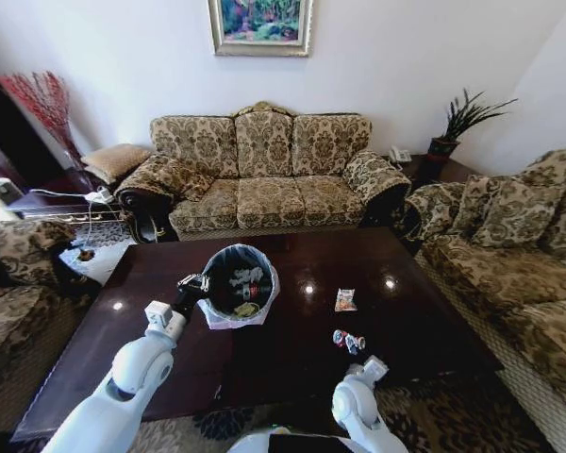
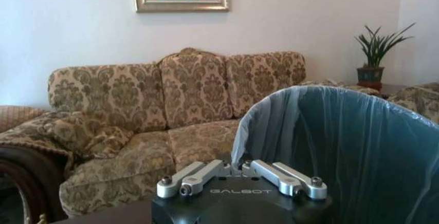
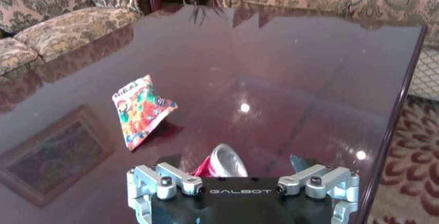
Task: Move to the front of the table and place the trash on the table into the trash bin.
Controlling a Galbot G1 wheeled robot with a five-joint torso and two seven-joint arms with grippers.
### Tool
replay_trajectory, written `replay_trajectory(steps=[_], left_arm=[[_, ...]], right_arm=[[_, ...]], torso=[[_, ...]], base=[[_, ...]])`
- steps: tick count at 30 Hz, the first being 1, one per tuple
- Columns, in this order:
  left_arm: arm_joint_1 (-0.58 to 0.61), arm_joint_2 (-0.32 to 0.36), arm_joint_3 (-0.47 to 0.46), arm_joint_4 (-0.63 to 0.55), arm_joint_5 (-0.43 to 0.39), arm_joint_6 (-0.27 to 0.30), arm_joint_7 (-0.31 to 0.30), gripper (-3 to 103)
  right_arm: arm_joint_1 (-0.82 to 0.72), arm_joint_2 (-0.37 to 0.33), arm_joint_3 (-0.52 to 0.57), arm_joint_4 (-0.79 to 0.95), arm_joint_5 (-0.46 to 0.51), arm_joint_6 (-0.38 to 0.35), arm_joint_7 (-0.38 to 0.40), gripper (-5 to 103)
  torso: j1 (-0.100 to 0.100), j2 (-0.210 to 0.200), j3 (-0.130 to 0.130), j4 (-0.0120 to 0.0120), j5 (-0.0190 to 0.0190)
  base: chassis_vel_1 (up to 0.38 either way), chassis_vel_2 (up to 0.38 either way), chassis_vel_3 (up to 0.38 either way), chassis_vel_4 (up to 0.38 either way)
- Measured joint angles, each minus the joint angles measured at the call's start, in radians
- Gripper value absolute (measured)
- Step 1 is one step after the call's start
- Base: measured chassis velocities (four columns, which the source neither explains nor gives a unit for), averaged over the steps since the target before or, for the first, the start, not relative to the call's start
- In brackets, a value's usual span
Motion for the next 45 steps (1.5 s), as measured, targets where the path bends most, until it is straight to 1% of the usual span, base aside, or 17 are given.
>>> replay_trajectory(steps=[6, 15, 16, 18, 20, 22, 23, 26, 29, 30, 35, 36, 37, 38, 39, 41, 45], left_arm=[[0.000, 0.004, 0.005, 0.000, -0.003, 0.000, 0.005, 3], [0.000, 0.010, 0.005, -0.009, -0.033, 0.009, 0.006, 3], [0.000, 0.011, 0.005, -0.010, -0.035, 0.009, 0.006, 3], [0.000, 0.014, 0.002, -0.011, -0.039, 0.009, 0.006, 3], [0.000, 0.015, 0.001, -0.011, -0.041, 0.009, 0.006, 3], [0.000, 0.016, 0.001, -0.011, -0.043, 0.009, 0.006, 3], [0.000, 0.016, 0.001, -0.011, -0.043, 0.009, 0.006, 3], [-0.003, 0.014, 0.003, -0.011, -0.044, 0.007, 0.010, 3], [-0.004, 0.014, 0.003, -0.011, -0.044, 0.007, 0.011, 3], [-0.005, 0.014, 0.003, -0.011, -0.045, 0.006, 0.011, 3], [-0.007, 0.017, 0.002, -0.011, -0.048, 0.003, 0.011, 3], [-0.008, 0.017, 0.001, -0.012, -0.049, 0.001, 0.012, 3], [-0.008, 0.017, 0.001, -0.012, -0.049, 0.001, 0.012, 3], [-0.008, 0.018, 0.000, -0.014, -0.050, 0.000, 0.012, 3], [-0.009, 0.018, 0.000, -0.015, -0.050, -0.001, 0.012, 3], [-0.010, 0.018, 0.000, -0.016, -0.051, -0.002, 0.013, 3], [-0.011, 0.015, 0.000, -0.017, -0.051, -0.003, 0.013, 3]], right_arm=[[0.024, 0.008, 0.000, -0.029, 0.034, 0.019, -0.001, 100], [0.077, 0.030, -0.004, -0.071, 0.090, 0.022, 0.056, 100], [0.081, 0.031, -0.003, -0.076, 0.091, 0.023, 0.059, 103], [0.089, 0.027, -0.001, -0.085, 0.093, 0.025, 0.063, 94], [0.091, 0.026, -0.001, -0.088, 0.095, 0.027, 0.066, 94], [0.094, 0.024, 0.002, -0.095, 0.098, 0.032, 0.069, 84], [0.094, 0.024, 0.002, -0.095, 0.098, 0.032, 0.069, 84], [0.093, 0.023, 0.004, -0.100, 0.105, 0.035, 0.070, 68], [0.093, 0.022, 0.004, -0.101, 0.106, 0.036, 0.068, 62], [0.093, 0.022, 0.005, -0.103, 0.107, 0.036, 0.067, 51], [0.091, 0.020, 0.005, -0.105, 0.111, 0.036, 0.064, 40], [0.092, 0.020, 0.005, -0.106, 0.112, 0.036, 0.064, 30], [0.092, 0.020, 0.005, -0.106, 0.112, 0.036, 0.064, 30], [0.090, 0.021, 0.003, -0.108, 0.115, 0.034, 0.064, 25], [0.091, 0.020, 0.004, -0.108, 0.114, 0.034, 0.064, 25], [0.092, 0.020, 0.005, -0.108, 0.114, 0.034, 0.062, 17], [0.092, 0.017, 0.005, -0.108, 0.113, 0.034, 0.060, 17]], torso=[[0.000, 0.000, 0.000, -0.0006, 0.0001], [0.000, 0.000, 0.000, -0.0005, 0.0001], [0.000, 0.000, 0.000, -0.0005, 0.0001], [0.000, 0.000, 0.000, -0.0005, 0.0001], [0.000, 0.000, 0.000, -0.0006, 0.0001], [0.000, 0.000, 0.000, -0.0006, 0.0000], [0.000, 0.000, 0.000, -0.0006, 0.0000], [0.000, 0.000, 0.000, -0.0005, 0.0000], [0.000, 0.000, 0.000, -0.0006, -0.0001], [0.000, 0.000, 0.000, -0.0005, -0.0001], [0.000, 0.000, 0.000, -0.0009, -0.0003], [0.000, 0.000, 0.000, -0.0009, -0.0002], [0.000, 0.000, 0.000, -0.0009, -0.0002], [0.000, 0.000, 0.000, -0.0005, 0.0008], [0.000, 0.000, 0.000, -0.0008, 0.0008], [0.000, 0.000, 0.000, -0.0008, -0.0002], [0.000, 0.000, 0.000, -0.0006, 0.0001]], base=[[0.000, 0.000, 0.000, 0.000], [0.000, 0.000, 0.000, 0.000], [0.000, 0.000, 0.000, 0.000], [0.000, 0.000, 0.000, 0.000], [0.000, 0.000, 0.000, 0.000], [0.000, 0.000, 0.000, 0.000], [0.000, 0.000, 0.000, 0.000], [0.000, 0.000, 0.000, 0.000], [0.000, 0.000, 0.000, 0.000], [0.000, 0.000, 0.000, 0.000], [0.000, 0.000, 0.000, 0.000], [0.000, 0.000, 0.000, 0.000], [0.000, 0.000, 0.000, 0.000], [0.000, 0.000, 0.000, 0.000], [0.000, 0.000, 0.000, 0.000], [0.000, 0.000, 0.000, 0.000], [0.000, 0.000, 0.000, 0.000]])
